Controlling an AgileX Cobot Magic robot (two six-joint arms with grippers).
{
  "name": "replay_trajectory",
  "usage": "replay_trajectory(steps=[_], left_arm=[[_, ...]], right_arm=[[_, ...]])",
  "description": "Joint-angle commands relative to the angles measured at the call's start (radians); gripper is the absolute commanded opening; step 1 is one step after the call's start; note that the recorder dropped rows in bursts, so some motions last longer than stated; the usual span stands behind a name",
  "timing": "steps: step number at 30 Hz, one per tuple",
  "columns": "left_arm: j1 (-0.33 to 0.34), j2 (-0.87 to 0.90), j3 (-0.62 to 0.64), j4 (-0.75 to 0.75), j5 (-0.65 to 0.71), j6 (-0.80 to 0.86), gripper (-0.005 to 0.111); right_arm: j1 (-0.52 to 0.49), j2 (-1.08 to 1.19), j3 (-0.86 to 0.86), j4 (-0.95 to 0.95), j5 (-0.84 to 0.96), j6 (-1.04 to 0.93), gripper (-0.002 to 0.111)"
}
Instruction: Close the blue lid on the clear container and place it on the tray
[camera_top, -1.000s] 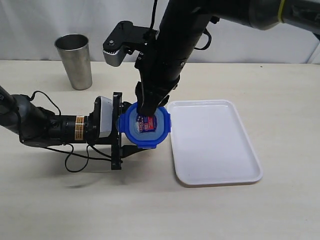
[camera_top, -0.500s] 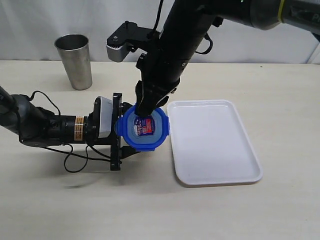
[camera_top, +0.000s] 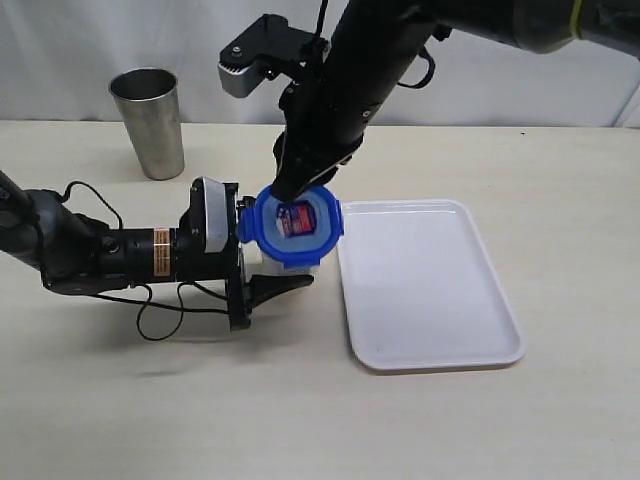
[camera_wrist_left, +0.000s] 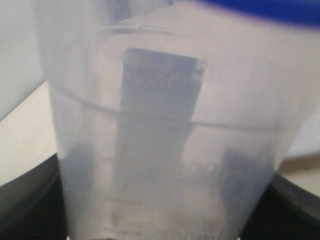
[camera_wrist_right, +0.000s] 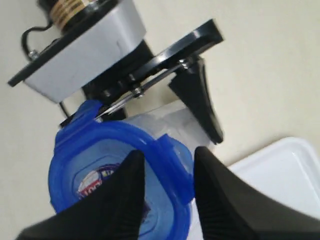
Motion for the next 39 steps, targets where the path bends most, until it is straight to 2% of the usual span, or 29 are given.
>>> replay_trajectory(steps=[1, 10, 12, 15, 16, 17, 19, 20, 22, 24, 30, 39], left_arm=[[0.000, 0.004, 0.004, -0.029, 0.012, -0.101, 0.000], [0.000, 0.004, 0.004, -0.084, 0.012, -0.149, 0.000], [0.000, 0.004, 0.004, -0.093, 0.012, -0.157, 0.000], [0.000, 0.004, 0.004, -0.114, 0.012, -0.157, 0.000], [0.000, 0.002, 0.004, -0.123, 0.012, -0.157, 0.000], [0.000, 0.000, 0.004, -0.123, 0.014, -0.157, 0.000], [0.000, -0.011, 0.005, -0.145, 0.058, -0.157, 0.000], [0.000, -0.025, 0.008, -0.165, 0.100, -0.164, 0.000], [-0.002, -0.047, 0.008, -0.182, 0.186, -0.184, 0.000], [-0.002, -0.061, 0.008, -0.190, 0.227, -0.229, 0.000], [-0.002, -0.064, 0.008, -0.184, 0.227, -0.252, 0.000], [-0.002, -0.064, 0.008, -0.178, 0.227, -0.254, 0.000]], right_arm=[[-0.014, 0.008, 0.030, -0.196, -0.148, 0.126, 0.029], [-0.001, -0.066, 0.030, -0.213, -0.240, 0.336, 0.029], [0.004, -0.074, 0.030, -0.169, -0.236, 0.352, 0.029], [0.017, -0.075, 0.030, -0.002, -0.205, 0.355, 0.029], [0.038, -0.075, 0.030, 0.002, -0.197, 0.364, 0.035], [0.054, -0.075, 0.030, -0.037, -0.197, 0.395, 0.039], [0.116, -0.075, 0.030, -0.283, -0.191, 0.583, 0.042], [0.164, -0.071, 0.030, -0.508, -0.163, 0.730, 0.042], [0.219, -0.067, 0.030, -0.641, -0.121, 0.860, 0.042], [0.234, -0.062, 0.030, -0.612, -0.117, 0.873, 0.042], [0.236, -0.006, 0.030, -0.565, -0.188, 0.874, 0.046], [0.236, 0.057, 0.030, -0.758, -0.195, 1.017, 0.046]])
